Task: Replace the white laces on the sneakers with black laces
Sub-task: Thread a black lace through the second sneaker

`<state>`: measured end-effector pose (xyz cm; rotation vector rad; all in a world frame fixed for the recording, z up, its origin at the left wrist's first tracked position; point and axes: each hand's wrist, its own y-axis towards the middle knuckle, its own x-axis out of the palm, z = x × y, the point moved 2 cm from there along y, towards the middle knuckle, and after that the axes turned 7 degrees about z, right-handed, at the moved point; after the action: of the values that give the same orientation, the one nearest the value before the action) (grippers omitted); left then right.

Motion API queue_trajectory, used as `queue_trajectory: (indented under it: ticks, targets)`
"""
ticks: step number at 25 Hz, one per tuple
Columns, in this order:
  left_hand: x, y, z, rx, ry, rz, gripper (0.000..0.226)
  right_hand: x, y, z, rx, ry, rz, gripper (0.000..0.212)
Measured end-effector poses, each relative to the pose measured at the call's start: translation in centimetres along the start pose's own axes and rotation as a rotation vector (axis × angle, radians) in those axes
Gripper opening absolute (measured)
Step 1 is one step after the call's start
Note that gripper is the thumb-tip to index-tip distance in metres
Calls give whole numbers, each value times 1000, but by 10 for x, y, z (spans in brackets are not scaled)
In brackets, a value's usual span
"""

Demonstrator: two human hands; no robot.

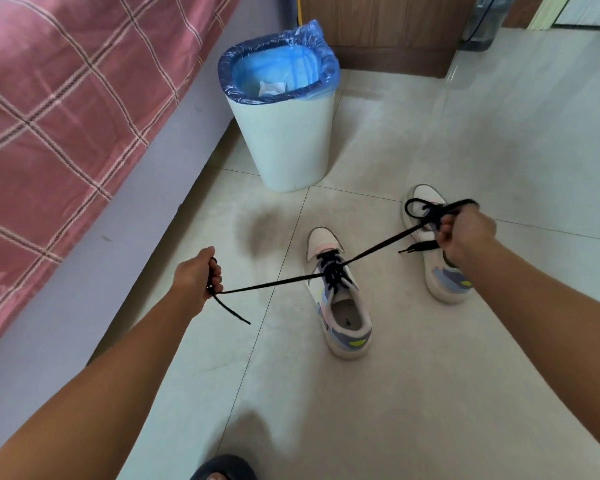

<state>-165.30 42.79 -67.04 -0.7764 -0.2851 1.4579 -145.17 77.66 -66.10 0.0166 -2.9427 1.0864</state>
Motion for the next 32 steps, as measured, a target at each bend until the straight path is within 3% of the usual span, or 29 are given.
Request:
queue_trajectory:
  ticks: [1, 3, 5, 6, 8, 11, 13, 16, 19, 23, 25, 28, 32]
  targets:
    - [-2, 1, 0, 36, 95, 19, 34, 0, 4, -8, 13, -12, -39, 28]
    - [0, 2, -5, 187, 516, 57, 33, 3, 1, -15, -15, -190, -185, 30]
    - [14, -13, -10, 334, 930, 56, 40, 4, -14, -3, -138, -535, -327, 19]
    - [25, -22, -12, 383, 1000, -1, 43, 3, -24, 10, -201, -726, -392, 17]
    - [55, -45, -20, 328, 898, -223, 47, 4, -47, 40, -257, -1089, -529, 26]
    - [95, -73, -35, -64, 616, -427, 48, 18, -74, 72, -412, -1348, -621, 45]
    - [114, -76, -40, -195, 510, -419, 39, 33, -83, 81, -461, -1260, -592, 49]
    - [130, -72, -41, -248, 358, -315, 30, 41, -84, 91, -252, -1027, -510, 46]
    - [133, -72, -38, -156, 182, -273, 11, 38, -82, 94, -133, -946, -511, 29]
    - [132, -76, -33, -34, -79, -392, 11, 36, -83, 91, -115, -762, -558, 10]
    - [131, -77, -33, -94, -268, -446, 22, 36, -78, 95, -114, -620, -573, 20]
    - [126, -75, -41, -187, -467, -372, 25, 31, -71, 101, 95, -266, -524, 16]
    - [105, -65, -49, -242, -473, -239, 17, 17, -62, 106, 284, -141, -383, 34]
